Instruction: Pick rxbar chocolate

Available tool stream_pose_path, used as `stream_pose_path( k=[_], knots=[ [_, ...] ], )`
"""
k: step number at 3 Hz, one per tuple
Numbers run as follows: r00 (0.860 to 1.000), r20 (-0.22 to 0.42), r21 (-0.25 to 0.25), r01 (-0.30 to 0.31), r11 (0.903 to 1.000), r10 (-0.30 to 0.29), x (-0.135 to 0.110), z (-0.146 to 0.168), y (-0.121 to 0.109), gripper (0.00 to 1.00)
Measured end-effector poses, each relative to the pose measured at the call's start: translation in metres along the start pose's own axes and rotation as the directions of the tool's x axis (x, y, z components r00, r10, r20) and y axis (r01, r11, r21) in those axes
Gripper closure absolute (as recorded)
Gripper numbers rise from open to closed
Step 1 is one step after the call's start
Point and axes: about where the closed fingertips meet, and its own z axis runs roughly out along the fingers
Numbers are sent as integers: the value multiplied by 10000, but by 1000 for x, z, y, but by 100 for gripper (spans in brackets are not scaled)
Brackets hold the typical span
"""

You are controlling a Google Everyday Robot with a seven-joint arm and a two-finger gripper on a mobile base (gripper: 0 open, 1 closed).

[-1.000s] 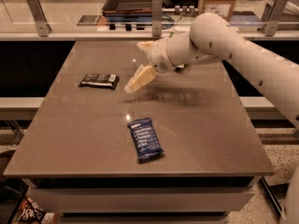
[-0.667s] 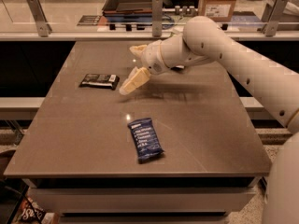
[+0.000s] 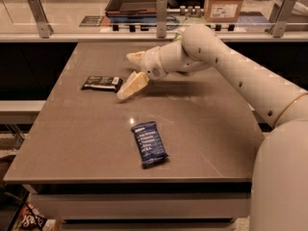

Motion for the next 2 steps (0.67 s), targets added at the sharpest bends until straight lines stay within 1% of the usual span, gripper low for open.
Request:
stream_pose_path(
  k=[1,2],
  knots=[
    [9996,254,-29,-146,9999,147,0,8,1,0],
    [9985,488,77,-245,9997,241,-6,17,4,0]
  ],
)
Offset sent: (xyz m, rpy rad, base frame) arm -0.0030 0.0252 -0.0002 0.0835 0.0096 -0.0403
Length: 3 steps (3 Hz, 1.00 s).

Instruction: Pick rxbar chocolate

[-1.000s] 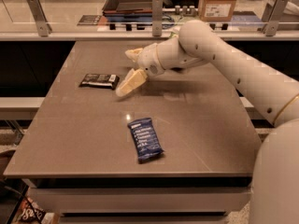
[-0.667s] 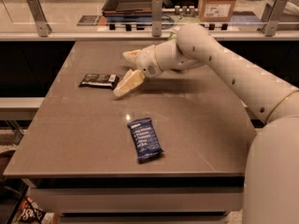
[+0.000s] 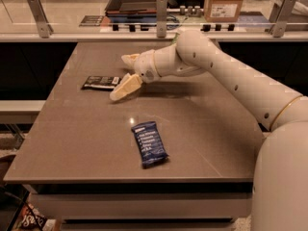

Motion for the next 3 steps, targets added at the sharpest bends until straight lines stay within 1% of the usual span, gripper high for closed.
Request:
stream_pose_path(
  k=[1,2,3],
  knots=[
    [9997,190,182,-154,9997,151,-6,9,7,0],
    [9991,253,406,-353,9986,343,-6,17,10,0],
    [9979,212,648,-620,9960,607,0,21,10,0]
  ],
)
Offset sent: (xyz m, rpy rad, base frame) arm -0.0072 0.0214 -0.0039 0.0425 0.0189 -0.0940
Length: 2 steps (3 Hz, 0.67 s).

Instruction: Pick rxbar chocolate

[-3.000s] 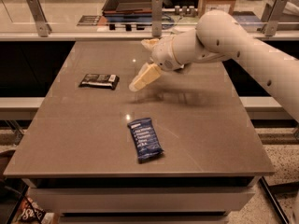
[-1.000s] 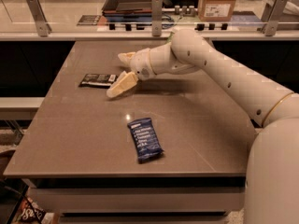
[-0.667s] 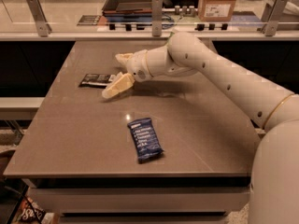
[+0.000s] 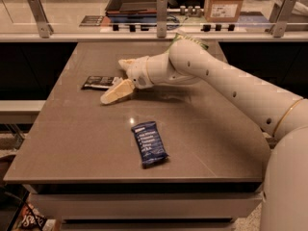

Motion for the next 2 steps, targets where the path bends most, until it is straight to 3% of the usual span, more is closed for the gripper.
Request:
stream_pose_path(
  k=[1,2],
  knots=[
    [9999,-3,53,-154,9999,154,4,5,1,0],
    [9999,0,6,-141,9999,141,3,7,2,18]
  ],
)
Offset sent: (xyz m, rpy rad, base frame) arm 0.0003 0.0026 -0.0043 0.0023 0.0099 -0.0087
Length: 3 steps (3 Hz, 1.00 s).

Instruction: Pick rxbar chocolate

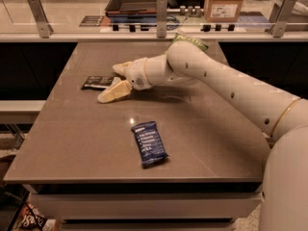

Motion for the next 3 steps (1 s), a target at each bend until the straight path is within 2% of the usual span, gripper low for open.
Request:
stream_pose_path(
  k=[3],
  knots=[
    [10000,6,-89,6,10000,-5,-1,5,3,87]
  ],
)
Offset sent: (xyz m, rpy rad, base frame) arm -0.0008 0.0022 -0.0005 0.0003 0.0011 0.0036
